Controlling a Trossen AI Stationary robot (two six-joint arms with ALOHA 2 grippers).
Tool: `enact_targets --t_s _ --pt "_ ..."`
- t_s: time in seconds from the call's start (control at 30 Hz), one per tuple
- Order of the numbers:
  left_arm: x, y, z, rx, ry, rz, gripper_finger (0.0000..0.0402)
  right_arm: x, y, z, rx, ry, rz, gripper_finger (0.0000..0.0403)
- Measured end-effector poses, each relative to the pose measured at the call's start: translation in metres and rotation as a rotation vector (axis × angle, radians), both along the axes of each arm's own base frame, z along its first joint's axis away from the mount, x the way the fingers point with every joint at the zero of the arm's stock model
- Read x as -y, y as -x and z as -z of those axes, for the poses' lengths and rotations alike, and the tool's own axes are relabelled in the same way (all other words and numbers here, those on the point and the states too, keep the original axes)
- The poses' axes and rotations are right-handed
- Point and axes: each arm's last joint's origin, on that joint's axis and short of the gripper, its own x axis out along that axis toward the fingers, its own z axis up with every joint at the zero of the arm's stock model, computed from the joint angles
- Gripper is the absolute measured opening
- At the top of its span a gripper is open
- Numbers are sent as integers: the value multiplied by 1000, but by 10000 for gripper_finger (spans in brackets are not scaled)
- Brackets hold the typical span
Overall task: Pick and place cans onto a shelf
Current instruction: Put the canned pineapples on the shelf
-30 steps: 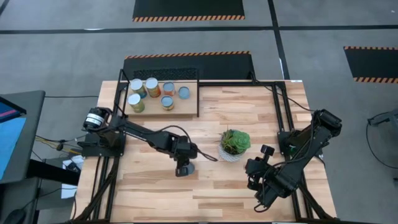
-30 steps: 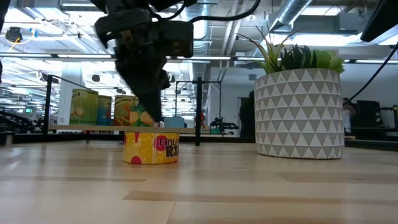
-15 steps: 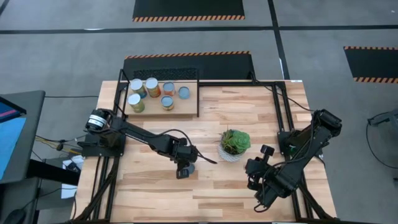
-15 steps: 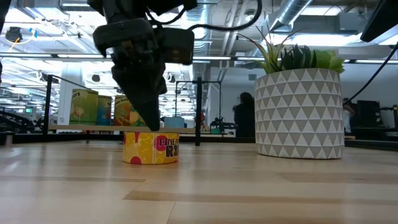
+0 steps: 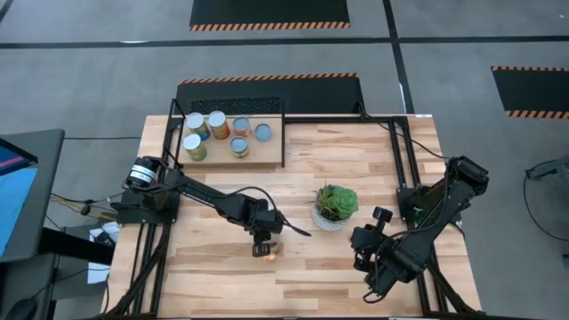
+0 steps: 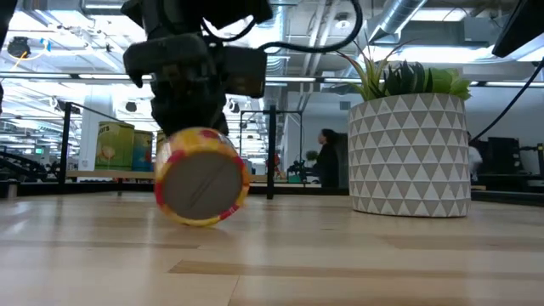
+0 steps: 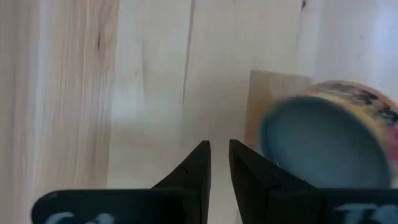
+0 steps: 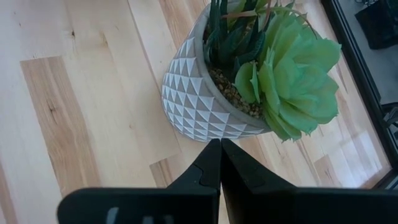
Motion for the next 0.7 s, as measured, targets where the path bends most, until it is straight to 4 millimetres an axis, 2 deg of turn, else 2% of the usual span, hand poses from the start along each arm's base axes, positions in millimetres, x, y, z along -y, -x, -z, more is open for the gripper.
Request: enact_targets --t_s 0.47,0.6,0.7 --pt "-1 -3 -17 -39 -68 -8 46 0 0 0 -4 7 -13 28" --pt "7 -3 -20 -28 -50 10 46 0 0 0 -3 7 -18 28" --pt "21 -4 -27 -3 -42 43 46 0 -1 0 -3 7 -18 28"
